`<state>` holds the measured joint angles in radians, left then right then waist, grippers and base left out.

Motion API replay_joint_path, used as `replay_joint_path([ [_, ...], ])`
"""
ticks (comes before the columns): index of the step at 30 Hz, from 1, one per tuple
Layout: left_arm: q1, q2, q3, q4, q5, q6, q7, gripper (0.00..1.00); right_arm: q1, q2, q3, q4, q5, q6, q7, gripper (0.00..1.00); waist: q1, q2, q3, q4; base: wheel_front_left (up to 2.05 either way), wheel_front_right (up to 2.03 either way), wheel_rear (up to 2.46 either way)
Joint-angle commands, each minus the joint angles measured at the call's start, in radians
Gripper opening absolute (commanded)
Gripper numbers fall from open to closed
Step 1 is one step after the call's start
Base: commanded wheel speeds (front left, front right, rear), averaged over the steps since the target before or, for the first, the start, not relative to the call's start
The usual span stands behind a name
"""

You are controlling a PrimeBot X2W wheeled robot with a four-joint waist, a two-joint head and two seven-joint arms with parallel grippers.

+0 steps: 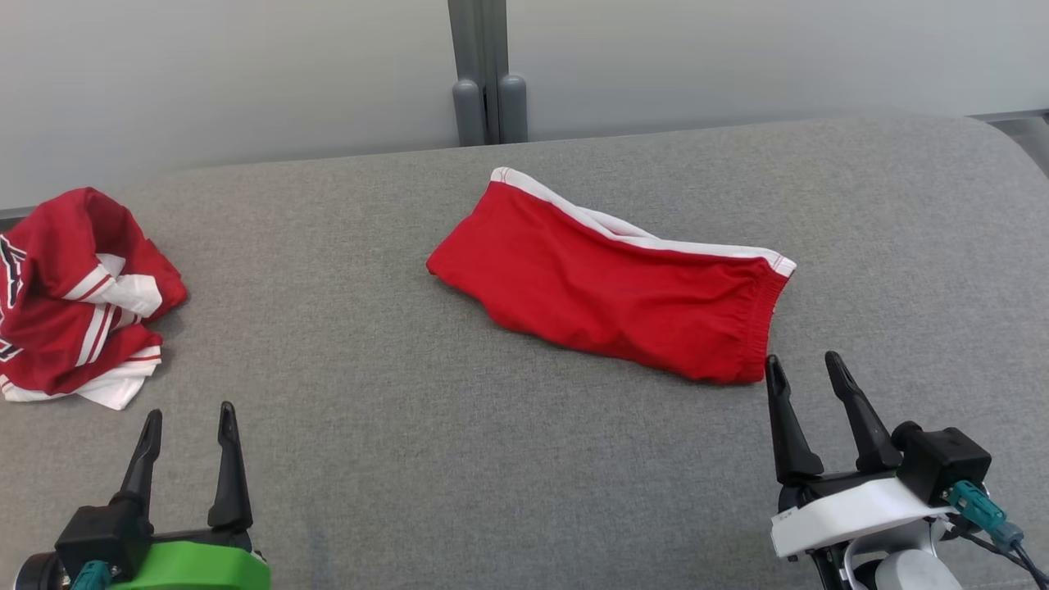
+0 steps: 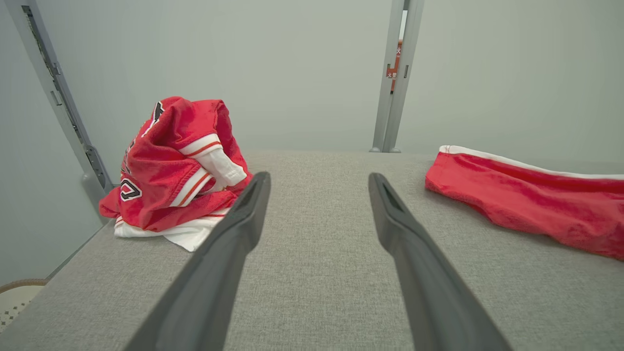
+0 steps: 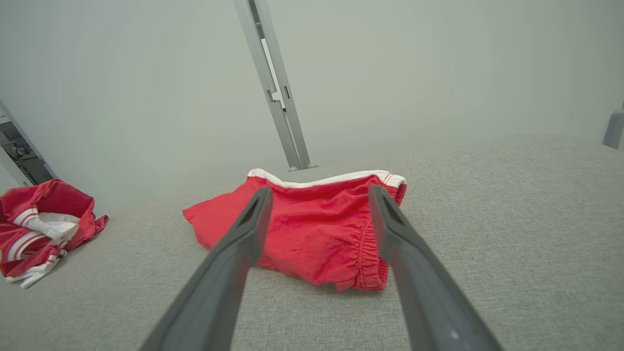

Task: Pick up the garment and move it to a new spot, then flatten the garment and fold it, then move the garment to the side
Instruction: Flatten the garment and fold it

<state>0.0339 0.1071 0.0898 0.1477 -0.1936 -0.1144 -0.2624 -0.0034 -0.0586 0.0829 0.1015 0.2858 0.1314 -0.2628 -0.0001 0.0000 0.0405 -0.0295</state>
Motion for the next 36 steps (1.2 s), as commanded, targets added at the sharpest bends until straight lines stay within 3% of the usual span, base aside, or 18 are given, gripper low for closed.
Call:
replay_joint_path([
  [1, -0.031, 0.007, -0.003, 0.008, 0.009, -0.006, -0.003, 1.00, 0.001, -0.005, 0.004, 0.003, -0.010, -0.001, -0.003, 1.00, 0.0001, 0.0000, 0.007, -0.006, 0.00, 0.00, 0.00],
  [7, -0.195, 0.080, -0.045, 0.057, 0.011, -0.016, -0.003, 1.00, -0.038, -0.008, 0.020, 0.008, -0.009, -0.001, -0.003, 1.00, 0.0001, 0.0000, 0.054, -0.048, 0.00, 0.00, 0.00],
  [13, -0.454, 0.205, -0.171, 0.149, -0.052, -0.016, 0.020, 1.00, -0.089, -0.005, 0.030, 0.007, -0.005, -0.001, -0.003, 1.00, 0.0001, 0.0000, 0.137, -0.121, 0.00, 0.00, 0.00],
  [25, -0.875, 0.422, -0.535, 0.337, -0.345, -0.015, 0.220, 1.00, -0.178, 0.006, 0.058, 0.001, 0.020, -0.001, -0.003, 1.00, 0.0001, 0.0000, 0.299, -0.273, 0.00, 0.00, 0.00],
  [36, -1.018, 0.507, -0.812, 0.469, -0.584, -0.015, 0.390, 1.00, -0.239, 0.009, 0.093, -0.003, 0.065, -0.001, -0.003, 1.00, 0.0001, 0.0000, 0.411, -0.367, 0.00, 0.00, 0.00],
])
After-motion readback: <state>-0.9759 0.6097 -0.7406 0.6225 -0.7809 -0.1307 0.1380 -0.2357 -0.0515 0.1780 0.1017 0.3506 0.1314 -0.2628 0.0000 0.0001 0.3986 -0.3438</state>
